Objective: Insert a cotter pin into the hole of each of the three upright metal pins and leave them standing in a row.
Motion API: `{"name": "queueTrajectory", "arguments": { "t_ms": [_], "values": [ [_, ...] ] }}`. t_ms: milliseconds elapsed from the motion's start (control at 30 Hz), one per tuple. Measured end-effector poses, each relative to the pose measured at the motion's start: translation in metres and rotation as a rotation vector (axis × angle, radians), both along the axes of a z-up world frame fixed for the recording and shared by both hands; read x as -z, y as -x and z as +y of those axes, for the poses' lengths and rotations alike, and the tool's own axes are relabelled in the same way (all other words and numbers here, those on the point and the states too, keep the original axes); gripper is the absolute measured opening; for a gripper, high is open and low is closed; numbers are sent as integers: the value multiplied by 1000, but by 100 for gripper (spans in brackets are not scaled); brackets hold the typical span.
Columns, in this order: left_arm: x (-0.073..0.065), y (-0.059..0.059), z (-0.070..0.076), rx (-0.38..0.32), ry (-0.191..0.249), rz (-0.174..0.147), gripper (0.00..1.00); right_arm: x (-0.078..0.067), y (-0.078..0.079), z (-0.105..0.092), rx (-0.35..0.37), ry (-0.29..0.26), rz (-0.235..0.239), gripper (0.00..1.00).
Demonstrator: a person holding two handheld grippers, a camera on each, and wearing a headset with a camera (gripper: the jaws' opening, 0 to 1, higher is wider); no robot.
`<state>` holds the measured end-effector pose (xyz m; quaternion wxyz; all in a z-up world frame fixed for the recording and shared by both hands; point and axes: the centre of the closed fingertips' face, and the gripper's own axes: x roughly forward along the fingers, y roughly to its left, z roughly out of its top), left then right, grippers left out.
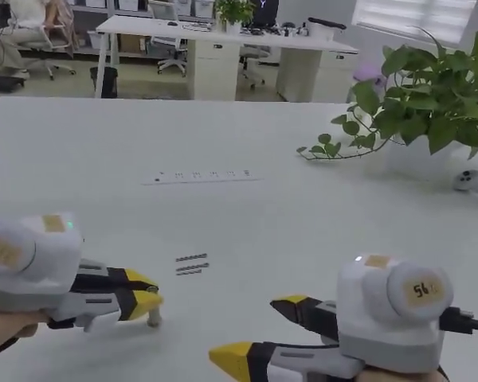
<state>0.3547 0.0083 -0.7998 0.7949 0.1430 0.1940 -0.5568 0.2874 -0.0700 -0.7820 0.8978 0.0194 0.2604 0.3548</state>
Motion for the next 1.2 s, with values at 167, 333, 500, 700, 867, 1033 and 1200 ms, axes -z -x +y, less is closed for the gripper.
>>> {"name": "queueTrajectory", "arguments": {
  "t_ms": [167, 333, 500, 700, 867, 1033, 1200],
  "values": [
    [2, 3, -5, 47, 0, -8, 6, 1, 0, 1, -1, -3, 5, 71],
    [3, 4, -7, 84, -4, -14, 6, 2, -1, 0, -1, -5, 8, 71],
    [7, 7, -8, 124, -26, -12, 6, 3, -2, 0, 1, -8, 14, 71],
    [12, 10, -7, 160, -37, -11, 6, 4, -2, 0, -6, -3, 18, 71],
    [12, 13, -7, 197, -40, -15, 7, 4, -3, -1, -4, -4, 20, 71],
    [12, 12, -7, 207, -51, -13, 7, 6, -2, 0, -8, 1, 27, 71],
    [13, 12, -8, 210, -68, -9, 8, 6, -2, 1, -12, 2, 31, 70]
  ]
}}
